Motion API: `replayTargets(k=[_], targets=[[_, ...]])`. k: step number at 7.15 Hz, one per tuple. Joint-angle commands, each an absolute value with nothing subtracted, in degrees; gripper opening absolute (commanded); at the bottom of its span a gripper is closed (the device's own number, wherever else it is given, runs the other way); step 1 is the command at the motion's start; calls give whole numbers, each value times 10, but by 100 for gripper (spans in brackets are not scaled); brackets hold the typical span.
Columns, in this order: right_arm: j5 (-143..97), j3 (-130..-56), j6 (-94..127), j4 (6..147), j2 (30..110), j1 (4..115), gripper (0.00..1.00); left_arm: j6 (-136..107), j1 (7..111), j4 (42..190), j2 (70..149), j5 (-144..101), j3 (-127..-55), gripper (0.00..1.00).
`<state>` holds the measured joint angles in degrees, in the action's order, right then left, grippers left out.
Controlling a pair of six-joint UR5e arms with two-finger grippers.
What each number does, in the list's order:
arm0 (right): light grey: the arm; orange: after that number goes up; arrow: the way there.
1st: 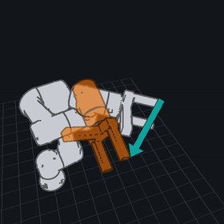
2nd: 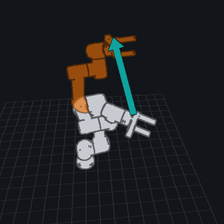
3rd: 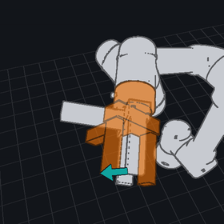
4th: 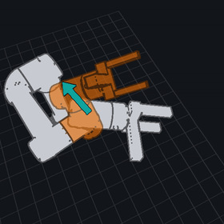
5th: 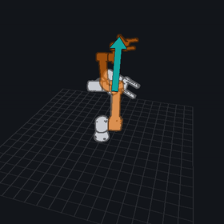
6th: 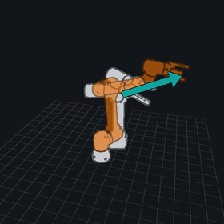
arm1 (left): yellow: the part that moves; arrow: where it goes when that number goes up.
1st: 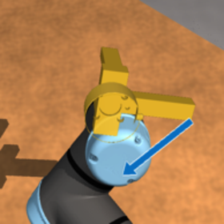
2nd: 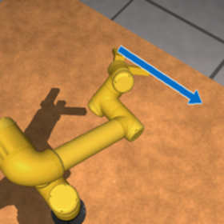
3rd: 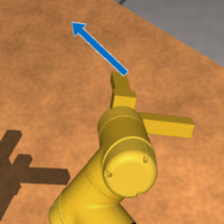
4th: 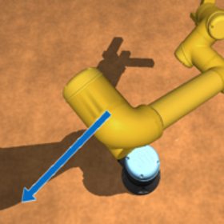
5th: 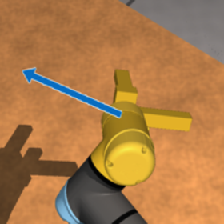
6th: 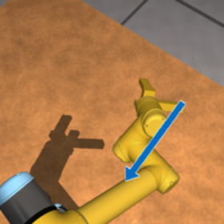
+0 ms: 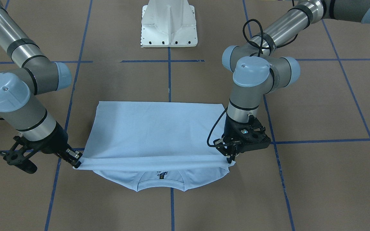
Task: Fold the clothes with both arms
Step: 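Release the hem and raise both grippers away from the folded shirt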
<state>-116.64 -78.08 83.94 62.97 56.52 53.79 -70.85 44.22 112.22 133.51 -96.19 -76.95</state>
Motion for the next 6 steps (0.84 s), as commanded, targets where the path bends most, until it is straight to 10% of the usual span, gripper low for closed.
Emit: replayTargets(k=[1,3,4,5,6], targets=[[-1166,-765,838,625,553,537,0,-705,441,1125,1361,-944,-728,0],[-1168,-766,836,624,548,537,0,-705,439,1125,1361,-940,-728,1],[-1168,-766,836,623,547,537,30,-704,438,1128,1361,-940,-728,66],[-1168,-769,837,623,546,536,46,-706,437,1138,1361,-940,-728,87],[-1168,-769,837,624,547,536,82,-706,435,1140,1361,-940,-728,99]])
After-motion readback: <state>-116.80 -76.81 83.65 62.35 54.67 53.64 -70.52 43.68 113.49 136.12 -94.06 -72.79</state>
